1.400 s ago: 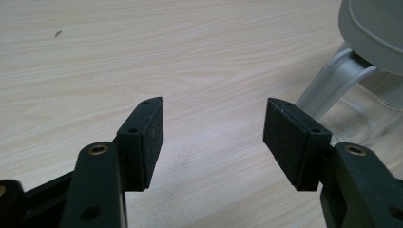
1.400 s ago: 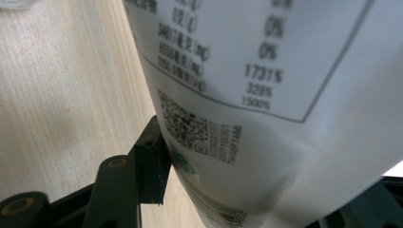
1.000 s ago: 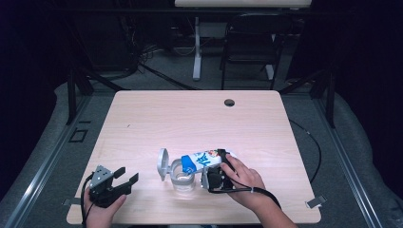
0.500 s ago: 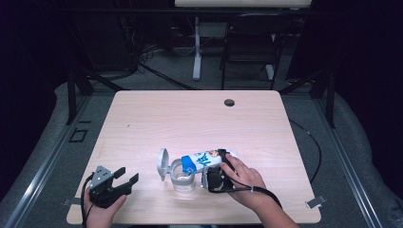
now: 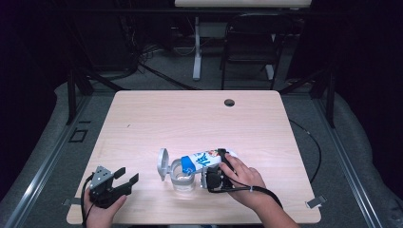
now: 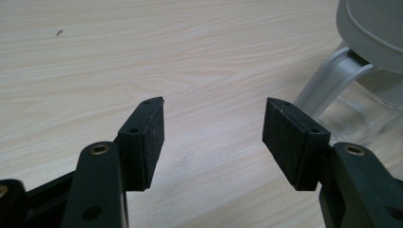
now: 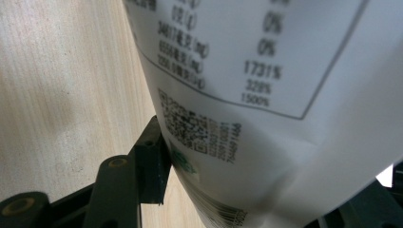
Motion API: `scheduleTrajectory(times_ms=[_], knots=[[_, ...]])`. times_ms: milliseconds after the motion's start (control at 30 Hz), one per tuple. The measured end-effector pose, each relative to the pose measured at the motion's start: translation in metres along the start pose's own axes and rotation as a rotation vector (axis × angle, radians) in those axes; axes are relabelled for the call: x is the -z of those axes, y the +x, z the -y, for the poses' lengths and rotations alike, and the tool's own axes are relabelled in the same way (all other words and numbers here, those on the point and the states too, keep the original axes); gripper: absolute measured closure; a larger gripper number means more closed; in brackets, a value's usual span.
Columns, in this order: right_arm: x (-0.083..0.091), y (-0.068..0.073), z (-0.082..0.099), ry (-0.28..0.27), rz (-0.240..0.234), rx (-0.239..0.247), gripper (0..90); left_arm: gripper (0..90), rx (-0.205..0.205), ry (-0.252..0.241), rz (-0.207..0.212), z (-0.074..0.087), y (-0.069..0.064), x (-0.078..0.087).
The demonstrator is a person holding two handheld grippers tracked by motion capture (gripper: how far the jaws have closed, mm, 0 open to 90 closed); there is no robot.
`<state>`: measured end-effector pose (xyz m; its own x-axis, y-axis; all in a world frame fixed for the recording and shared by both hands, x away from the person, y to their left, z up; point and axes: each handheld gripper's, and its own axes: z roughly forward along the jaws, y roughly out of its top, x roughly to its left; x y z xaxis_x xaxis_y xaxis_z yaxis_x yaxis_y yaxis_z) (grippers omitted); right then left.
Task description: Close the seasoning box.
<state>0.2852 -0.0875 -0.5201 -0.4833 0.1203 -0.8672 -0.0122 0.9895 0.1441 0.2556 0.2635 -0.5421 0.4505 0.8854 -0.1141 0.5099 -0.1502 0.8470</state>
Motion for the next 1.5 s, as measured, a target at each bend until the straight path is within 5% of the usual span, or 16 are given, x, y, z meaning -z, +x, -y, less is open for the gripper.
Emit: scheduleTrajectory(times_ms=[1500], knots=[[0.0018, -0.0037, -0.0060, 0.056, 0.035, 0.111, 44.5, 40.0, 0.004, -0.001, -0.004, 0.0002, 0.0016, 0.0022]])
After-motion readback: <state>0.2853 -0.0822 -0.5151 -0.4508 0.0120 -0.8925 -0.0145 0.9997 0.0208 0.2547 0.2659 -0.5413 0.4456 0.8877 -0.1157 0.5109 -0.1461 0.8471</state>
